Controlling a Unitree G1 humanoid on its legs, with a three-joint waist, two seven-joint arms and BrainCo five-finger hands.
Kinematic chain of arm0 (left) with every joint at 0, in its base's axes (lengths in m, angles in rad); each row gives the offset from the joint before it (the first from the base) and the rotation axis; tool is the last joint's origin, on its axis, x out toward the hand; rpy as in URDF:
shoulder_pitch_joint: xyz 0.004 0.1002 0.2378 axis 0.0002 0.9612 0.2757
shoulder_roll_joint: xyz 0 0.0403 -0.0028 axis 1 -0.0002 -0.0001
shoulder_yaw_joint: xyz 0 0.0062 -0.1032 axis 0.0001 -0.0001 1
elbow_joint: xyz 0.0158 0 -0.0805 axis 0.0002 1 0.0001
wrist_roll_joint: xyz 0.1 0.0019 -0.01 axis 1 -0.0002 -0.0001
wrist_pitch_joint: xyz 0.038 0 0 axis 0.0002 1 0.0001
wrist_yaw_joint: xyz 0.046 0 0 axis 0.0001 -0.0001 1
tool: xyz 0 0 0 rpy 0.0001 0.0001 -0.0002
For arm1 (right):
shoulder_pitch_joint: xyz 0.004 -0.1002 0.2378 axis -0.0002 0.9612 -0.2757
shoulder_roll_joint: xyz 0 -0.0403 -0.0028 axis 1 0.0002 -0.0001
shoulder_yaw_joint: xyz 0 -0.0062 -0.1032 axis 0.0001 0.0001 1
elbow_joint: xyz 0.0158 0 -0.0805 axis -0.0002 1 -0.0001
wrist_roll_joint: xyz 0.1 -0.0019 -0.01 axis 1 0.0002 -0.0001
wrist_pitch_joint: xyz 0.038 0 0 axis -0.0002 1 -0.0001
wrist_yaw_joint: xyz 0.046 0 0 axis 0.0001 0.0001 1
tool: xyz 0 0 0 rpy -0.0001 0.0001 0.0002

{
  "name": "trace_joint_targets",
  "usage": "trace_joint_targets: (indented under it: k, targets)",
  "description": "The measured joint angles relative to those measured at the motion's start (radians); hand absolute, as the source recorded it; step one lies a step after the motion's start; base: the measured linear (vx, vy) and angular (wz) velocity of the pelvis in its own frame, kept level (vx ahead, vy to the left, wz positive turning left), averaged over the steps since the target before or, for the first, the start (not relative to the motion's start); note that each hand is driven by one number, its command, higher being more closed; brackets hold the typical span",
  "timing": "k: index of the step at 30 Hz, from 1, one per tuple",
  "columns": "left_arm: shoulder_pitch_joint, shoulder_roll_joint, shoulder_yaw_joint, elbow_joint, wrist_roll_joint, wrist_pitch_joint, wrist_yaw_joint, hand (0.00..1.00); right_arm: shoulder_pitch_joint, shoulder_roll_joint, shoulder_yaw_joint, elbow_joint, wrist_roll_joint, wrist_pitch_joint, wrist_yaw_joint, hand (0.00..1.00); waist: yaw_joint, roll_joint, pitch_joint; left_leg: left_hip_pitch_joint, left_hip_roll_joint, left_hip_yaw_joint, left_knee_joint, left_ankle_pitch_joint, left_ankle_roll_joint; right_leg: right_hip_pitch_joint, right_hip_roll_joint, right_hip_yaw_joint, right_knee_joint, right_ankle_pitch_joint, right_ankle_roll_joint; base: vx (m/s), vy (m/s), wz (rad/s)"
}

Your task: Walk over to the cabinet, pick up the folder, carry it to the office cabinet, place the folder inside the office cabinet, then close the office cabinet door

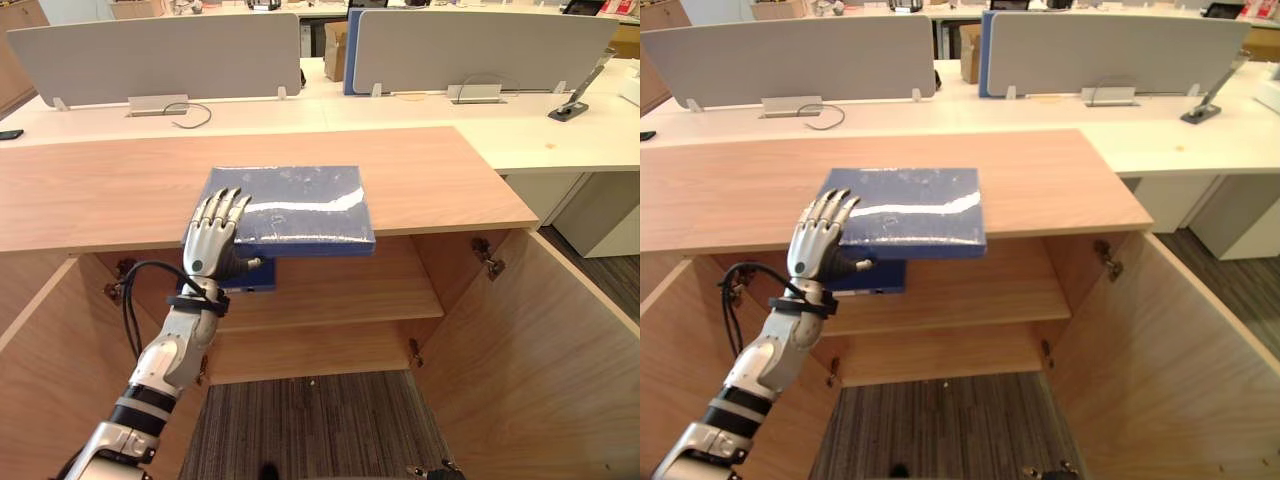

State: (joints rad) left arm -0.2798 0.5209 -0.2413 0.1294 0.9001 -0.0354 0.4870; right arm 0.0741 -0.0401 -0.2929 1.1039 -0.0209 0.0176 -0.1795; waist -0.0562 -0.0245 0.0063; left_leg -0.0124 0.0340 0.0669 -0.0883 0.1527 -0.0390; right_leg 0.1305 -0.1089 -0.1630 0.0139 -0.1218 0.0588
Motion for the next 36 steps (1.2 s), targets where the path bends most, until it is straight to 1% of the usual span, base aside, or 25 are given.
trace_joint_targets:
  k: [7, 9, 11, 15, 16, 20, 27, 31, 36]
  targets:
    - [-0.045, 0.003, -0.017, 0.093, 0.023, 0.009, -0.016, 0.00, 0.001, -0.002, -0.009, 0.001, 0.000, 0.000, 0.000, 0.00, -0.011, 0.006, -0.001, 0.014, 0.000, 0.000, 0.000, -0.006, 0.001, 0.009, -0.002, 0.006, -0.005, 0.004, -0.005, 0.00, 0.003, -0.05]
    - [-0.064, 0.011, -0.028, 0.107, 0.029, 0.009, -0.019, 0.00, 0.001, -0.002, -0.034, 0.002, 0.000, 0.000, 0.001, 0.00, -0.012, 0.006, 0.000, 0.015, -0.001, 0.000, -0.001, -0.007, 0.002, 0.010, -0.003, 0.006, -0.006, 0.004, -0.006, 0.00, 0.000, 0.00]
    - [-0.073, 0.026, -0.040, 0.117, 0.030, 0.009, -0.026, 0.00, 0.001, -0.006, -0.037, 0.002, 0.001, 0.000, 0.001, 0.00, -0.015, 0.007, 0.000, 0.015, -0.003, 0.000, -0.001, -0.008, 0.003, 0.010, -0.005, 0.006, -0.007, 0.004, -0.006, 0.00, 0.000, 0.00]
    - [-0.094, 0.030, -0.053, 0.153, 0.031, 0.011, -0.036, 0.00, 0.000, -0.010, -0.039, 0.008, 0.001, 0.000, 0.001, 0.00, -0.020, 0.006, -0.001, 0.017, -0.008, 0.000, -0.001, -0.010, 0.005, 0.014, -0.010, 0.006, -0.010, 0.004, -0.006, 0.00, 0.000, 0.00]
    - [-0.096, 0.034, -0.056, 0.160, 0.034, 0.013, -0.040, 1.00, 0.000, -0.010, -0.039, 0.009, 0.001, 0.000, 0.001, 0.00, -0.022, 0.006, -0.001, 0.018, -0.010, 0.002, 0.000, -0.012, 0.005, 0.016, -0.012, 0.006, -0.011, 0.004, -0.005, 0.00, 0.000, 0.00]
    - [-0.104, 0.035, -0.056, 0.165, 0.039, 0.017, -0.044, 1.00, 0.001, -0.010, -0.042, 0.010, 0.001, 0.000, 0.001, 0.00, -0.029, 0.005, -0.001, 0.021, -0.016, 0.005, -0.001, -0.015, 0.006, 0.021, -0.017, 0.007, -0.018, 0.005, -0.006, 0.00, 0.000, 0.00]
    - [-0.172, 0.037, -0.056, 0.196, 0.068, 0.021, -0.041, 1.00, 0.000, -0.013, -0.044, 0.024, 0.001, 0.001, 0.003, 0.00, -0.037, 0.006, -0.003, 0.036, -0.014, 0.020, -0.005, -0.026, 0.006, 0.032, -0.018, 0.018, -0.026, 0.006, -0.007, -0.01, 0.007, -0.06]
    - [-0.177, 0.039, -0.056, 0.197, 0.072, 0.028, -0.033, 1.00, 0.000, -0.016, -0.077, 0.030, 0.001, 0.003, 0.004, 0.00, -0.038, 0.004, -0.004, 0.044, -0.019, 0.032, -0.005, -0.035, 0.008, 0.039, -0.024, 0.030, -0.034, 0.006, -0.008, 0.02, 0.017, -0.09]
    - [-0.178, 0.037, -0.056, 0.192, 0.073, 0.028, -0.023, 1.00, -0.002, -0.019, -0.076, 0.030, 0.001, 0.003, 0.004, 0.00, -0.044, 0.001, -0.005, 0.052, -0.027, 0.032, -0.005, -0.043, 0.009, 0.056, -0.029, 0.027, -0.045, 0.006, -0.010, 0.02, 0.009, 0.01]
